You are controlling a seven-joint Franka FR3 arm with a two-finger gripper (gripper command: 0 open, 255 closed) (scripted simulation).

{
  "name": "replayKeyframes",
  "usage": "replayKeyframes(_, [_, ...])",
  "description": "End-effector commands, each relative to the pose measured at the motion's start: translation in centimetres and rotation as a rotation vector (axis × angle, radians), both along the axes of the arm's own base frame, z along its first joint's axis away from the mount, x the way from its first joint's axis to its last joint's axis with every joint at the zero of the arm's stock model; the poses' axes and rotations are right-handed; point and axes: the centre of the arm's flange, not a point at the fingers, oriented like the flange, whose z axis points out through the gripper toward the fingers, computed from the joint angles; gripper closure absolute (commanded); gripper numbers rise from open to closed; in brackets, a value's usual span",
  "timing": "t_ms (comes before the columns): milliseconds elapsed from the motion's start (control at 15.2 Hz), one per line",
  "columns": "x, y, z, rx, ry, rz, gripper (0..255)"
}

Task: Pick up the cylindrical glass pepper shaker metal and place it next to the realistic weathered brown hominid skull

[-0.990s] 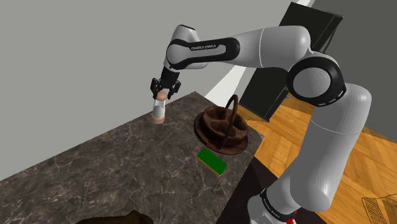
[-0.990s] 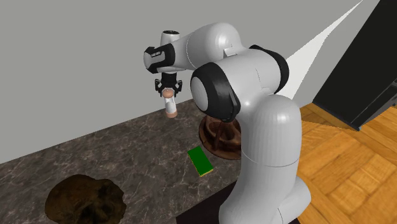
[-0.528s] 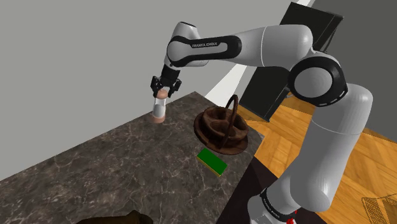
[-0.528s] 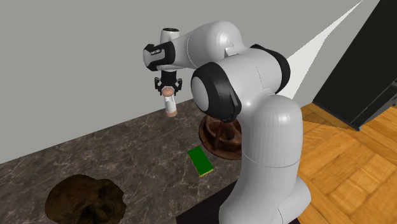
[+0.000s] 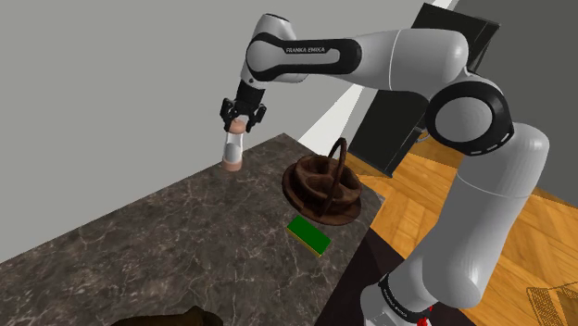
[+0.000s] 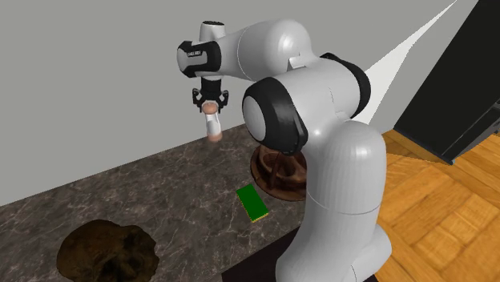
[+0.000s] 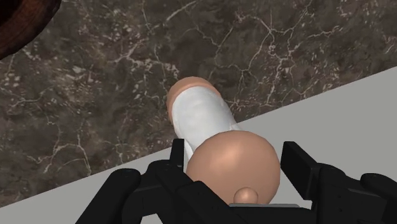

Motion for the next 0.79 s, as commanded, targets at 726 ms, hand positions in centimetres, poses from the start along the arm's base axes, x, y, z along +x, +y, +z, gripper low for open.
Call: replayKeyframes(726, [0.0,-0.1,7.0,0.0,0.0,0.0,255])
